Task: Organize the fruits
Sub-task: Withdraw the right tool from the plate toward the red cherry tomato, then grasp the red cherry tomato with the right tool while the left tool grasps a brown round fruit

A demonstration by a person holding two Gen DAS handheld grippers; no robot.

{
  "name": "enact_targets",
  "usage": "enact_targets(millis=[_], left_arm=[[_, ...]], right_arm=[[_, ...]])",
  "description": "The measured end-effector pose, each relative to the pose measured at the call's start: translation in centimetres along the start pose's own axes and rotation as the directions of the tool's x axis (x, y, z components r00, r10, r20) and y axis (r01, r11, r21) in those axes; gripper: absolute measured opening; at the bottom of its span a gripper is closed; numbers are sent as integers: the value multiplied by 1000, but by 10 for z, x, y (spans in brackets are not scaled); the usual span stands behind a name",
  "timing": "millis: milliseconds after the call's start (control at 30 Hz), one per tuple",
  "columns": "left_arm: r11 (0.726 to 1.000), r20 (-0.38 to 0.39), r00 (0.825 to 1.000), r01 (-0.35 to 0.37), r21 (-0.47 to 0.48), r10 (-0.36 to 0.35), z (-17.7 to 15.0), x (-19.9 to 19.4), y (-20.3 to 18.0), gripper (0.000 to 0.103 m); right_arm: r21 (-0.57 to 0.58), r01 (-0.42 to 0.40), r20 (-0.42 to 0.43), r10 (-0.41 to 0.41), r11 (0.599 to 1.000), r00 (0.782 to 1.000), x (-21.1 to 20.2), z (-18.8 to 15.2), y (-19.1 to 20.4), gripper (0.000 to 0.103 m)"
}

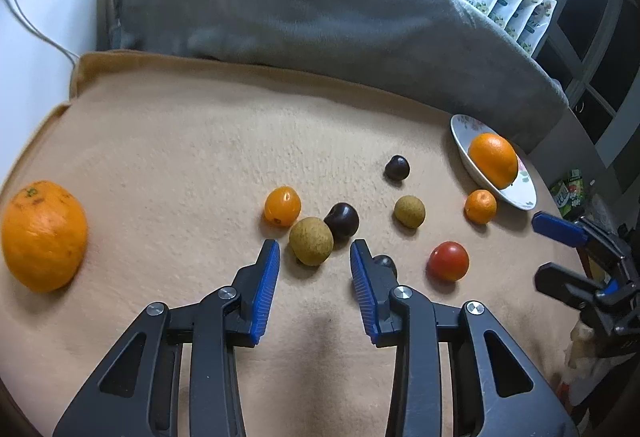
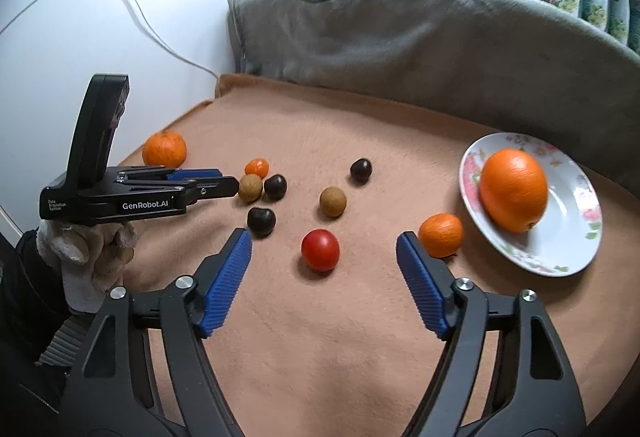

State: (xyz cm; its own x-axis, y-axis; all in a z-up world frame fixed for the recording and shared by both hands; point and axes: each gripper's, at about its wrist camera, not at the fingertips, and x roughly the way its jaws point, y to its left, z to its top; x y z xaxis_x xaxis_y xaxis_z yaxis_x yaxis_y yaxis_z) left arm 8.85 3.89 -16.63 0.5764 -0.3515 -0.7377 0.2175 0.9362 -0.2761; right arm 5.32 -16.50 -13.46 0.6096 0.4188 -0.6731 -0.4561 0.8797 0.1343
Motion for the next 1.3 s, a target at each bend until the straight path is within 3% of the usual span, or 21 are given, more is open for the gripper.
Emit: enact_targets(millis=[533, 733, 1100, 1300], left_arm=[[1000, -23, 1000, -1, -25, 1, 2, 15, 6, 35], [999, -31, 1000, 2, -33, -3, 4, 20, 8, 35], [1000, -49, 999, 16, -14, -16, 4, 27, 1, 25], [1000, -47, 999, 9, -11, -9, 5, 28, -2, 25]], right_arm=[[8, -10, -95, 11, 1000, 995, 45, -4, 3, 56], [19, -9, -113, 11, 1000, 994, 54, -4, 0, 55], [28, -26, -139, 30, 999, 990, 65, -3, -3, 48], [25, -33, -149, 36, 999, 988, 67, -2, -1, 42]])
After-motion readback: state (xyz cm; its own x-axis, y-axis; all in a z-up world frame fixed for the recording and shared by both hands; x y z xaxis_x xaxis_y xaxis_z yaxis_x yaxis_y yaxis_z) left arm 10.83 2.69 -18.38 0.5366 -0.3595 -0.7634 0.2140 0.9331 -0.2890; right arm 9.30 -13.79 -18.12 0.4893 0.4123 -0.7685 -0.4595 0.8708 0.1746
